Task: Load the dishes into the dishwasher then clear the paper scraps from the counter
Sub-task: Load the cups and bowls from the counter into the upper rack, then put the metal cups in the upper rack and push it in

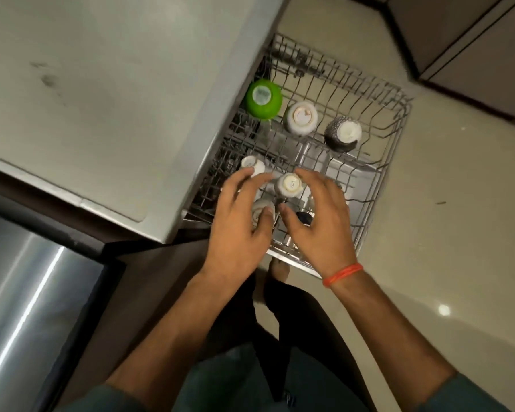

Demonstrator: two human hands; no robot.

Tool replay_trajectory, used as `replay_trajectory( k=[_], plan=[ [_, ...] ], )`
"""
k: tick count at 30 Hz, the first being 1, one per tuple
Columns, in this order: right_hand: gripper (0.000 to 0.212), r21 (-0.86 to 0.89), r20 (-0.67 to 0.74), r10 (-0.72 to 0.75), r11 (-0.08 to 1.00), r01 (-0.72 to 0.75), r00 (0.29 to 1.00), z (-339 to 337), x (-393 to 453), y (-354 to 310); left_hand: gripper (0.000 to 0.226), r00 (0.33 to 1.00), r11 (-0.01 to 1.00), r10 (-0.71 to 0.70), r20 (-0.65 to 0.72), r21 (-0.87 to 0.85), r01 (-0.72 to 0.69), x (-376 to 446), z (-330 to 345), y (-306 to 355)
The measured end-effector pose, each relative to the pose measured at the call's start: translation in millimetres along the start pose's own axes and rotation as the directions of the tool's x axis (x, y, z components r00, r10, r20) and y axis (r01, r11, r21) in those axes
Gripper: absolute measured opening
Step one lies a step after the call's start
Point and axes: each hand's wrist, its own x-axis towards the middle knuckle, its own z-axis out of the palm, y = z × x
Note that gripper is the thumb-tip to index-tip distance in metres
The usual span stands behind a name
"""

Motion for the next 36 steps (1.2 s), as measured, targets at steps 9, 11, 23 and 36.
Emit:
replay_trajectory(
  k=[9, 11, 23, 36],
  plan=[
    [0.056, 0.233, -0.058, -0.126, 0.963, 0.136, 0.990, -51, -2, -82, 0.049, 0.982, 0.999, 0.046, -0.182, -0.021, -0.050, -24, -61, 74],
    [0.054, 0.270, -0.059, -0.178, 0.944, 0.187, 0.982, -58, 0, -104, 0.049, 0.971, 0.998, 0.025, -0.238, -0.045, -0.037, -32, -74, 86],
    [0.050, 0.445, 0.139, -0.433, 0.831, 0.335, 0.891, -60, -15, -185, 0.045, 0.857, 0.982, -0.139, -0.496, -0.177, 0.057, -108, -132, 107],
    [0.045, 0.456, 0.305, -0.565, 0.793, 0.404, 0.766, 8, -62, -257, 0.043, 0.758, 0.962, -0.221, -0.614, -0.265, 0.066, -167, -197, 60]
  ],
)
